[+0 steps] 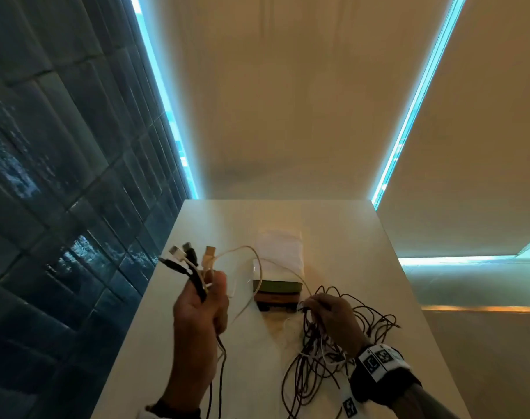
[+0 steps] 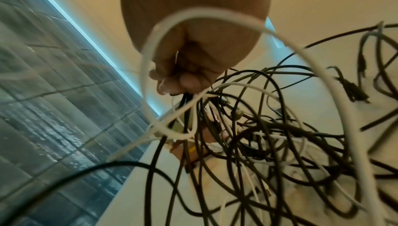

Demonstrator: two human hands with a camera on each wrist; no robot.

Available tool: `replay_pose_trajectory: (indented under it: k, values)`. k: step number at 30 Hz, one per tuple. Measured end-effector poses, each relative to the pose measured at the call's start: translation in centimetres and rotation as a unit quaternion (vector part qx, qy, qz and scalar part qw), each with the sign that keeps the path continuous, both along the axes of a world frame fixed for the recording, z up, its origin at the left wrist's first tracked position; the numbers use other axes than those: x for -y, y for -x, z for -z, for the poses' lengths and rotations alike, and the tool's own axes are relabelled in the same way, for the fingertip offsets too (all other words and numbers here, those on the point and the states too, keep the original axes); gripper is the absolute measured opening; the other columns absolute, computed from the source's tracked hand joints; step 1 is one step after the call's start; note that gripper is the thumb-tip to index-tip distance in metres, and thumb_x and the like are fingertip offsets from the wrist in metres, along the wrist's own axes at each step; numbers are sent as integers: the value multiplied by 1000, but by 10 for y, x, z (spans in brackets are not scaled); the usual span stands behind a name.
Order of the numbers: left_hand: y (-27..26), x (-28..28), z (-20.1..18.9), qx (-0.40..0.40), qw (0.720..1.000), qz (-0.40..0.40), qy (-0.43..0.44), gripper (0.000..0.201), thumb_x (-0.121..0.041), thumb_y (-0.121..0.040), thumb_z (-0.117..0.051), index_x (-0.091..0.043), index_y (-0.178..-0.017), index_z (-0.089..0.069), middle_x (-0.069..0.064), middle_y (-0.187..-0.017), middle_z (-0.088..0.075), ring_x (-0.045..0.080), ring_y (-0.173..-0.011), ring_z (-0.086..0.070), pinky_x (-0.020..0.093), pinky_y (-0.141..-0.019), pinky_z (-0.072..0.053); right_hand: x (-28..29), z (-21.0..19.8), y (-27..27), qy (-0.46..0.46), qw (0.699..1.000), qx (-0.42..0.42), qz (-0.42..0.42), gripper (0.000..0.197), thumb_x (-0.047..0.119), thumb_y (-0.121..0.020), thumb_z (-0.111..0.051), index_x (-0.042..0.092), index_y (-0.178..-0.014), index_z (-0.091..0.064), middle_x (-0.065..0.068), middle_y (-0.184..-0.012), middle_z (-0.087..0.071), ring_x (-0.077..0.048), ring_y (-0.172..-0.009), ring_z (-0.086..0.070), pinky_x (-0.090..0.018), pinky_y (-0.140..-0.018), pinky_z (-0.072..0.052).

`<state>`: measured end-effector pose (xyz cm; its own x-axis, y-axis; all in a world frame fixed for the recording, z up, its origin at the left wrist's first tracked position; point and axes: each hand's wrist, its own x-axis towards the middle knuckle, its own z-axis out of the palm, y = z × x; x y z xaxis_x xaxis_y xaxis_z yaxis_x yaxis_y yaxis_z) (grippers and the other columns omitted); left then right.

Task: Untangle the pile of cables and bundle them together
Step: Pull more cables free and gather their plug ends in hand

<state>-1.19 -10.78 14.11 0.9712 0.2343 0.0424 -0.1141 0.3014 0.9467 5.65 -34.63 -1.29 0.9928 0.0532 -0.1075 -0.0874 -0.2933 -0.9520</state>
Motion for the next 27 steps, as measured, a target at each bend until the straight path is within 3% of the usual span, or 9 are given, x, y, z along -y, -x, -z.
replay_pose_trajectory:
  k: [5, 9, 11, 13, 15, 18, 19, 22, 27]
  values:
    - [-6, 28, 34, -89, 992, 9, -93, 29, -37, -82, -64, -13, -72, -52, -1, -51, -27, 11, -42, -18, 21, -38, -18, -13, -34, 7, -7, 999, 47, 10, 25, 14, -98, -53, 15, -84, -73, 13, -59, -60, -2, -52, -47, -14, -51, -36]
    - [-12, 49, 49, -128, 982, 16, -135, 27, -30, -90, -62, -18, -67, -55, -10, -43, -37, 3, -38, -26, 17, -40, -24, -21, -55, 18, -92, 995, 26, -33, 23, 10, -100, -47, 6, -94, -69, -6, -66, -60, -17, -52, -53, -25, -48, -46]
    - [-16, 59, 54, -128, 979, 16, -156, 23, -26, -95, -58, -17, -75, -64, -13, -40, -45, 1, -36, -37, 13, -41, -28, -24, -57, 26, -81, 994, 38, -62, 20, 10, -99, -48, 8, -96, -68, -18, -72, -63, -21, -57, -58, -30, -54, -52]
    - [-19, 65, 58, -128, 978, 19, -166, 19, -24, -97, -55, -16, -88, -70, -14, -42, -51, -1, -39, -45, 9, -42, -33, -28, -56, 34, -56, 992, 57, -93, 18, 10, -99, -49, 11, -95, -67, -15, -75, -63, -17, -60, -59, -28, -57, -52]
    - [-20, 68, 63, -120, 977, 37, -173, 20, -24, -98, -54, -18, -94, -72, -14, -51, -61, -4, -47, -55, 7, -48, -39, -31, -54, 39, -43, 989, 76, -122, 18, 10, -99, -49, 10, -97, -67, -8, -77, -61, -15, -62, -57, -28, -57, -51]
    - [-17, 70, 68, -117, 969, 91, -195, 22, -27, -98, -52, -22, -95, -74, -10, -82, -74, 0, -81, -68, 12, -70, -52, -35, -52, 43, -36, 983, 98, -153, 20, 10, -100, -45, 11, -103, -65, -8, -84, -62, -13, -63, -54, -25, -55, -48]
    - [-16, 70, 68, -117, 968, 96, -201, 23, -27, -98, -52, -21, -92, -74, -10, -82, -73, -1, -82, -67, 13, -70, -52, -36, -52, 45, -37, 982, 99, -158, 21, 9, -100, -45, 13, -103, -65, -5, -85, -62, -12, -63, -53, -23, -55, -47]
    - [-14, 69, 66, -113, 968, 83, -209, 26, -25, -98, -51, -13, -84, -68, -13, -57, -59, -4, -55, -56, 9, -55, -43, -35, -50, 46, -26, 979, 105, -174, 23, 8, -99, -46, 24, -94, -63, 13, -80, -60, -7, -64, -54, -21, -57, -49]
    - [-11, 58, 54, -123, 976, 37, -175, 33, -31, -98, -48, -6, -83, -63, -8, -43, -34, 4, -40, -25, 18, -40, -23, -31, -30, 43, 4, 985, 106, -136, 12, 13, -96, -54, 12, -89, -64, 0, -75, -60, -9, -63, -56, -21, -58, -49]
